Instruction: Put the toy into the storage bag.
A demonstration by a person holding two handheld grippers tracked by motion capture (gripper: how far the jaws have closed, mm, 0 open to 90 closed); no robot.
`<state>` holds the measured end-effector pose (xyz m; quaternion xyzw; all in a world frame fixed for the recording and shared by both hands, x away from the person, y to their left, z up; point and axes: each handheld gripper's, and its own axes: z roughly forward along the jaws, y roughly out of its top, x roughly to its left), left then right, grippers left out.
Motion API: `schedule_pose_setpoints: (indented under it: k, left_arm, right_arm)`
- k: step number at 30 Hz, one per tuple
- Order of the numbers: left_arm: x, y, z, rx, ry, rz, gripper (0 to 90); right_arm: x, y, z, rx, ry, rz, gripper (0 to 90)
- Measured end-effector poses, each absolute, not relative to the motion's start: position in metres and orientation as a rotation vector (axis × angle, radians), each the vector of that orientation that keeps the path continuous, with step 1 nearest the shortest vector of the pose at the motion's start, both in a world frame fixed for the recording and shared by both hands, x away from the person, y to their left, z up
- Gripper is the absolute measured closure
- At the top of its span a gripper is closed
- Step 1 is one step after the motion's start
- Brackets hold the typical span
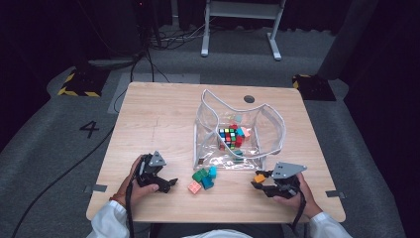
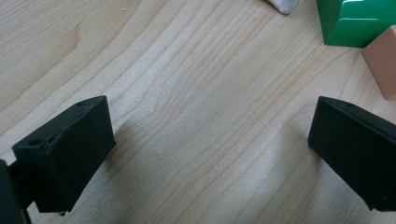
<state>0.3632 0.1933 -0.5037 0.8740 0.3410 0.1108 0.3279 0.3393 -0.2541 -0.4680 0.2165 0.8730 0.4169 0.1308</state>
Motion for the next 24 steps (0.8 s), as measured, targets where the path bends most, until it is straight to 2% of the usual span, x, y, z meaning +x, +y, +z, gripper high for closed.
schedule_pose_setpoints:
  k: [14,24]
  left_arm:
    - [0.363,0.194,-0.503,2.287,0.891,0.297,0.4]
    - [0.363,0.194,-0.503,2.287,0.892,0.295,0.4]
  right_arm:
    - [0.354,-0.297,-0.459,0.737,2.484,1.151,55.2]
    - [0.362,-0.321,-0.44,0.763,2.415,1.165,55.2]
